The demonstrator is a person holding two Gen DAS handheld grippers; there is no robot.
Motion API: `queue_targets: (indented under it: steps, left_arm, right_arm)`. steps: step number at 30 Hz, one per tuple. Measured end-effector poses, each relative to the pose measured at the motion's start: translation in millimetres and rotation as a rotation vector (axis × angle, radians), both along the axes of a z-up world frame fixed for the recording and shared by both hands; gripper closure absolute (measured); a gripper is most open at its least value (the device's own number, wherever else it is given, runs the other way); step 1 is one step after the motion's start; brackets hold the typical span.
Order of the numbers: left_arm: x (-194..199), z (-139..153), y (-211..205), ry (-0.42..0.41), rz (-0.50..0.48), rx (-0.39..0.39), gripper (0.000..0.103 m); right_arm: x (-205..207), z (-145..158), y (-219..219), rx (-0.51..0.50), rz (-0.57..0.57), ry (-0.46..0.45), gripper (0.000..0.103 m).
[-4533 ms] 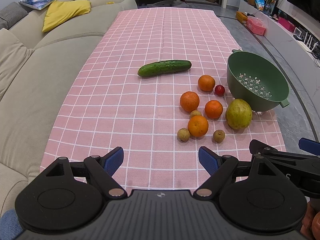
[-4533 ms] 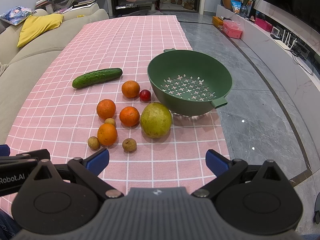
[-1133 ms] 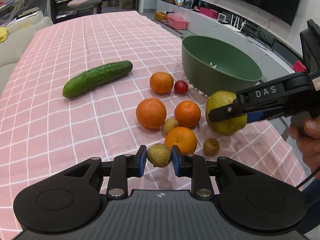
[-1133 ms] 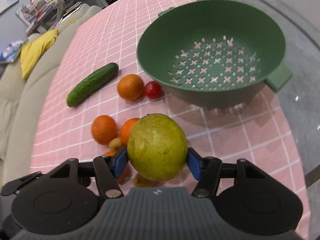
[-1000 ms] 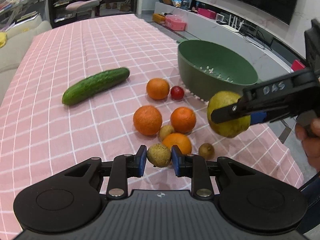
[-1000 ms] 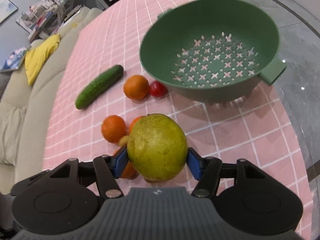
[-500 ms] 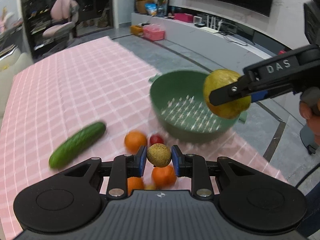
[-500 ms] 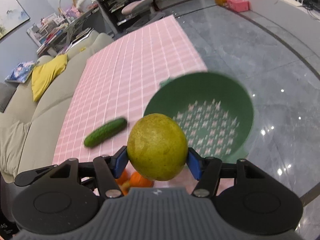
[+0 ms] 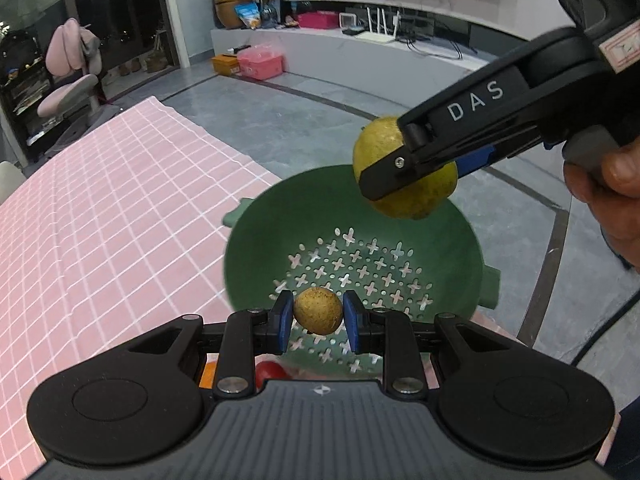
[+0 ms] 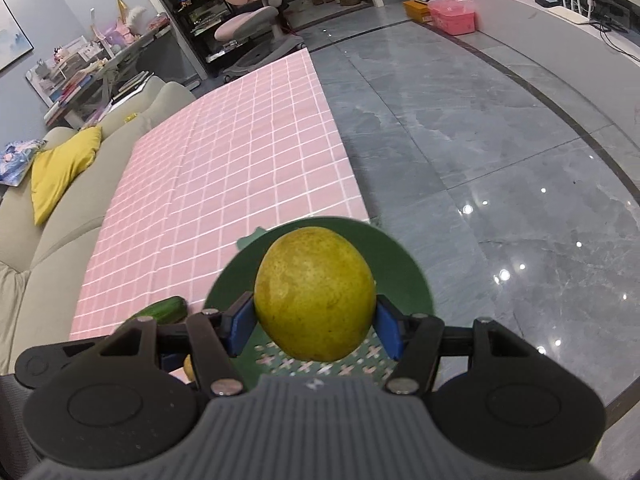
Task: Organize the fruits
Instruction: 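Carry the kiwi and pear into the green colander with both tools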
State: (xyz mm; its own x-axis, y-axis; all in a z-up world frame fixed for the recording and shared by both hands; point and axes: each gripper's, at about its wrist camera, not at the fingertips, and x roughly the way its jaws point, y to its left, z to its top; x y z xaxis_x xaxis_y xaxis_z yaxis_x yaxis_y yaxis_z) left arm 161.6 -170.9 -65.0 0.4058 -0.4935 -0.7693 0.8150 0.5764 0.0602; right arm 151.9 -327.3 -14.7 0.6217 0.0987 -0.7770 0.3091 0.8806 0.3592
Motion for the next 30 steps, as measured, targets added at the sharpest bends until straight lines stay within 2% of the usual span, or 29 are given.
queue_targets:
  steps: [6, 12, 17, 22, 30]
  left_arm:
    - [8.9, -26.9, -18.8, 0.048, 0.009, 0.053, 0.073]
    - [5.9, -44.3, -27.2, 0.062, -0.031, 0.113, 0.073]
    - [13.3, -46.5, -30.6, 0.104, -0.054, 0.122, 0.072]
    - [19.6, -54.5, -38.3, 0.129, -0.076, 0.165, 0.070]
    - [20.4, -58.7, -47.8, 0.109, -0.088, 0.185, 0.068]
  right_arm:
    - [16.7, -23.4, 5.0, -0.020, 0.048, 0.069, 0.044]
    - [22.8, -44.6, 15.6, -0.039, 0.109, 0.143, 0.044]
    - [33.8, -57.9, 24.4, -0.067, 0.165, 0.198, 0.044]
    - [42.8, -65.6, 35.1, -0.102, 0.246, 0.235, 0.043]
    - [53.5, -73.8, 30.2, -0.149, 0.270, 0.272, 0.043]
